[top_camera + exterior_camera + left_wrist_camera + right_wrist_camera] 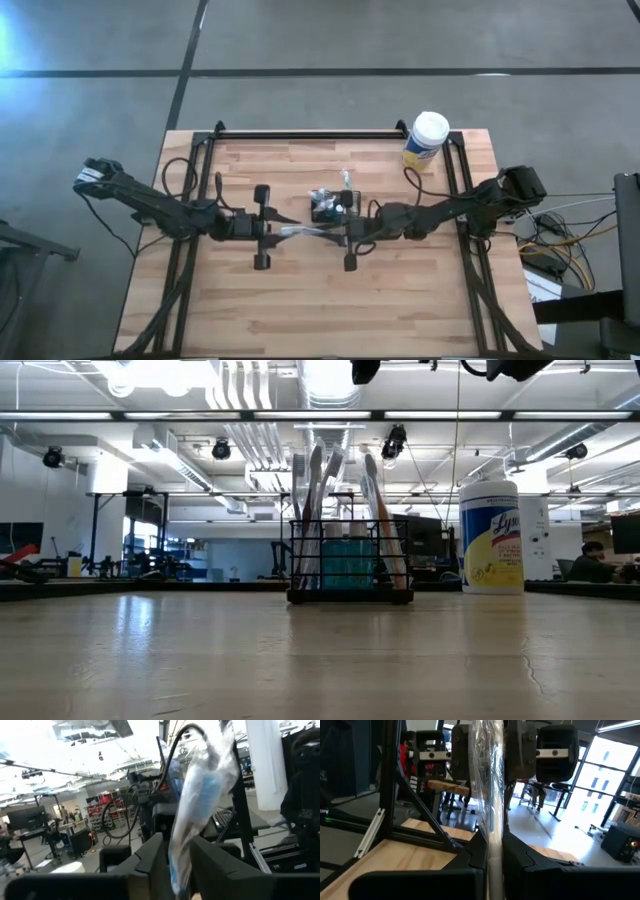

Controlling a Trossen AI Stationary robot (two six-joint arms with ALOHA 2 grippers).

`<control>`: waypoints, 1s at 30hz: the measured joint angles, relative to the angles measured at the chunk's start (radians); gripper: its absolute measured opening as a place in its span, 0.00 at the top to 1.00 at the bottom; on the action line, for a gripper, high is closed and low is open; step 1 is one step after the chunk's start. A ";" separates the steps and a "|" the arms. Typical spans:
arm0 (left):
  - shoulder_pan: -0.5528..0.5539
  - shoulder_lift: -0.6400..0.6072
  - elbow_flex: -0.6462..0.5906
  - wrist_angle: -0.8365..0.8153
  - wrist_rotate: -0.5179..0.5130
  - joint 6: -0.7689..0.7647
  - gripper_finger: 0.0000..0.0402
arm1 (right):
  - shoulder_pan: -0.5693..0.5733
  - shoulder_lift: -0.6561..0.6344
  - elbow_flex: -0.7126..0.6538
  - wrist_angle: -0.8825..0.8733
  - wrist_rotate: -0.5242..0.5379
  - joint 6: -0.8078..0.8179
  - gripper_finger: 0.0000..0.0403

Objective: Pick & Place toothbrushing station
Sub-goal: Put the blue toothbrush into the wire organizer

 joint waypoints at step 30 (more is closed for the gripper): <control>0.028 0.006 0.082 -0.206 0.059 0.045 0.97 | -0.002 -0.045 0.148 -0.425 0.031 0.128 0.60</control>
